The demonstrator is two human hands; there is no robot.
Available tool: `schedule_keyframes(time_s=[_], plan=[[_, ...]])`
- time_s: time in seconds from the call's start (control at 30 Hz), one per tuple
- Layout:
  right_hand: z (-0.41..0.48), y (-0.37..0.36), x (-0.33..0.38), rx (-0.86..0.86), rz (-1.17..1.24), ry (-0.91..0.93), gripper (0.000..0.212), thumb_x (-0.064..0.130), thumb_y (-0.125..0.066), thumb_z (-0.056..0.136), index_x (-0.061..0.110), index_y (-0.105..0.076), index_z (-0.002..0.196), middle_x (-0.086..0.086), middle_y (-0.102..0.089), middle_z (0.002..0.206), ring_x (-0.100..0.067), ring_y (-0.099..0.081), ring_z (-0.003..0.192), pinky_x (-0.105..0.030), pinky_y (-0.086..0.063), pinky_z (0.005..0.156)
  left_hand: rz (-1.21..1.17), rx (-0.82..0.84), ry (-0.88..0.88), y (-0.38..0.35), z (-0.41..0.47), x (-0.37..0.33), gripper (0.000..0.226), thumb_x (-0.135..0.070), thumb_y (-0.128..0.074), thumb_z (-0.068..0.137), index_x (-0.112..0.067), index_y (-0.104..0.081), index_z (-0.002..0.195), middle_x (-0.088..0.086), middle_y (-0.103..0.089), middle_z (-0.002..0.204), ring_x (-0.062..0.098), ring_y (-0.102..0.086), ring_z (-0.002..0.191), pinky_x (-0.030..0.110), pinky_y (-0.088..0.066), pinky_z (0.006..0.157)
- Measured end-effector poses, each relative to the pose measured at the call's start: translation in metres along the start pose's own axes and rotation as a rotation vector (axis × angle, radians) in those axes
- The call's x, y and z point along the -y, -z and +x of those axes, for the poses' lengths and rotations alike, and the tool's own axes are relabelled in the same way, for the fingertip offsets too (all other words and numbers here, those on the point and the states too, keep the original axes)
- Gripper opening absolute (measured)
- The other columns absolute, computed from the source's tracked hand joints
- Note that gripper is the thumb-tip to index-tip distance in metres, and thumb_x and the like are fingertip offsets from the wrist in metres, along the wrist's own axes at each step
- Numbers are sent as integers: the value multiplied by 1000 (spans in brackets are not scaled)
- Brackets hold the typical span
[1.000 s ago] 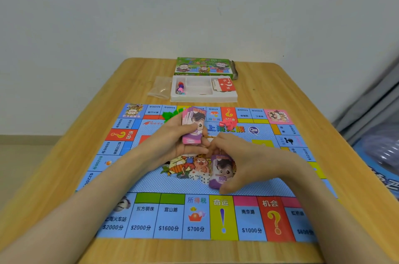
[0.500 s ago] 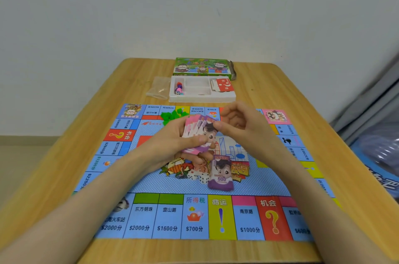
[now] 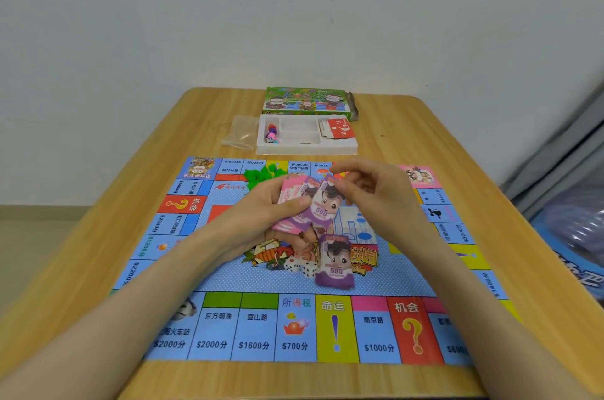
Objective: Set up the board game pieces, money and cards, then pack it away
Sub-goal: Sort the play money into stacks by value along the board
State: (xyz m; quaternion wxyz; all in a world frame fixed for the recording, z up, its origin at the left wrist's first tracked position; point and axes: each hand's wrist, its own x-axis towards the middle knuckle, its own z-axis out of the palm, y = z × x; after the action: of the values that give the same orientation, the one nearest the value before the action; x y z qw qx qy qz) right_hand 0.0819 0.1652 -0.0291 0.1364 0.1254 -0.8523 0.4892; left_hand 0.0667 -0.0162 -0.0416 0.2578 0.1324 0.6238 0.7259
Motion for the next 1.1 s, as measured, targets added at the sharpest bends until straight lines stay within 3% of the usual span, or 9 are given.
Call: schedule_keyframes(time_s=[0.17,0.33,0.5,0.67,0.8,0.97,1.03,1.1], plan=[[5,15,3,-1,109,-139,23,0,-61,87,20,-64,77,0,-62,68,2,-55,54,-10,-44,54,-2,-45,-9,1,0,-1,36,-15,-62,74,-10,-54,109,8,-74,82,22,-71,64,25,-56,47],[2,25,9,317,116,-267,11,7,-63,87,11,-67,78,-2,-69,70,-2,-58,59,-12,-46,58,3,-118,-24,3,1,-1,22,-4,-59,84,-9,-55,105,5,-74,77,20,-71,59,22,-53,42],[0,20,8,503,-48,-277,11,12,-65,86,15,-67,77,-6,-71,77,-5,-61,66,-16,-47,64,4,-135,-38,3,1,-1,27,-8,-62,79,-8,-54,105,9,-74,79,22,-71,61,23,-53,43],[0,15,2,549,-147,-266,10,15,-66,86,17,-67,76,-10,-72,81,-14,-67,75,-24,-51,70,1,-133,-26,3,1,-2,24,-6,-61,82,-9,-55,105,9,-74,79,21,-71,61,22,-53,43],[0,11,0,575,-216,-229,12,15,-68,84,19,-66,73,-1,-69,72,4,-58,58,-12,-44,57,-8,-134,-21,3,1,-2,25,-7,-62,80,-10,-55,104,10,-74,79,21,-71,61,23,-54,43],[0,8,-2,589,-289,-170,9,14,-70,83,18,-66,77,8,-59,67,8,-50,53,-9,-39,52,-4,-133,-22,2,1,-2,27,-9,-63,78,-10,-56,103,10,-74,78,21,-71,60,23,-53,43],[-2,10,0,563,-299,-153,7,19,-72,82,15,-67,85,6,-58,74,5,-51,60,-11,-41,55,-3,-131,-19,2,1,-2,26,-8,-62,79,-9,-55,104,10,-74,78,20,-71,60,23,-54,43],[-3,13,3,554,-320,-138,22,28,-75,78,18,-66,96,6,-57,88,-3,-53,76,-19,-45,67,3,-132,-20,2,1,-3,31,-12,-64,74,-10,-55,104,10,-74,78,20,-71,60,23,-54,43]])
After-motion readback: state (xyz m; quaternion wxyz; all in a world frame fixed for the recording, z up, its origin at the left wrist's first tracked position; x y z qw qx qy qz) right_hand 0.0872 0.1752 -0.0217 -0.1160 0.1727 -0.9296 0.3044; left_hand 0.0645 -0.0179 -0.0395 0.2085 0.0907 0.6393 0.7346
